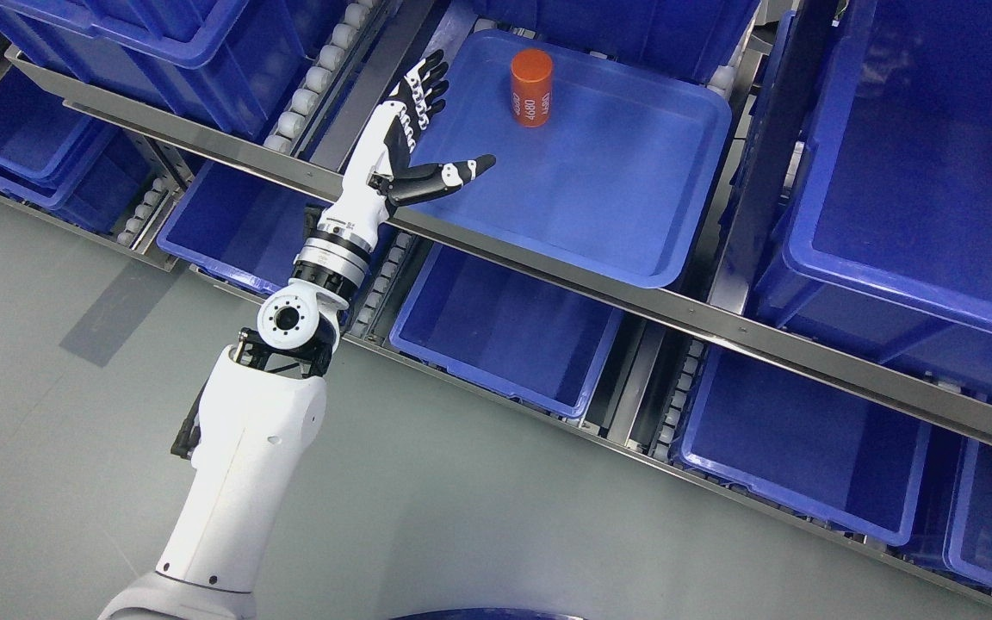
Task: Grab orange capacitor from left shelf to right desk
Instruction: 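Reach the left hand toward the orange capacitor in the blue tray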
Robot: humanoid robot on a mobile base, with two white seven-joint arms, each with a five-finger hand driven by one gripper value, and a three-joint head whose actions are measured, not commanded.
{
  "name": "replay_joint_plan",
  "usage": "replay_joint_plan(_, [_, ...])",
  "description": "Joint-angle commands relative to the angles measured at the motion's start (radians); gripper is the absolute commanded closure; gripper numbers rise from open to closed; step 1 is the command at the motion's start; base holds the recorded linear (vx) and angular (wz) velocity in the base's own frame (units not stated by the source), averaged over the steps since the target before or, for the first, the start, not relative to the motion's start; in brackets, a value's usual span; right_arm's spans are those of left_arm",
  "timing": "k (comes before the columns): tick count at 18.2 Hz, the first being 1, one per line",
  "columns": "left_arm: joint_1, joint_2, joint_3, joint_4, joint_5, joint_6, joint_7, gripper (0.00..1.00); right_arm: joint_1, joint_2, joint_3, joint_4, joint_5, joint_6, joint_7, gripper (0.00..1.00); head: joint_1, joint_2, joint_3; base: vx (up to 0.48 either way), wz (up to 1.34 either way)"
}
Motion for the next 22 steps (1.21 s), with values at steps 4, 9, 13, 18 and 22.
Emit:
replay_joint_plan(4, [-0.101, 0.017, -0.013, 0.149, -0.001, 0.008, 0.000, 0.00, 0.034, -0.017, -0.011, -0.023, 0.000, 0.000, 0.000, 0.00, 0.0000, 0.000, 0.000, 0.000, 0.00])
replay_joint_plan(9, [-0.213, 0.017, -0.048, 0.299, -0.003, 0.008, -0.041, 0.01, 0.034, -0.017, -0.012, -0.023, 0.000, 0.000, 0.000, 0.00, 0.0000, 0.000, 0.000, 0.000, 0.00])
replay_joint_plan(13, [-0.250, 0.017, -0.093, 0.399, -0.036, 0.008, -0.058, 0.02, 0.034, -0.017, -0.011, -0.023, 0.000, 0.000, 0.000, 0.00, 0.0000, 0.000, 0.000, 0.000, 0.00])
replay_joint_plan(18, [-0.288, 0.017, -0.122, 0.474, -0.069, 0.008, -0.067, 0.03, 0.034, -0.017, -0.012, -0.023, 0.000, 0.000, 0.000, 0.00, 0.0000, 0.000, 0.000, 0.000, 0.00])
replay_joint_plan(22, [-0.318, 0.017, -0.157, 0.500, -0.067, 0.007, -0.070, 0.04, 0.034, -0.017, -0.012, -0.023, 0.000, 0.000, 0.000, 0.00, 0.0000, 0.000, 0.000, 0.000, 0.00])
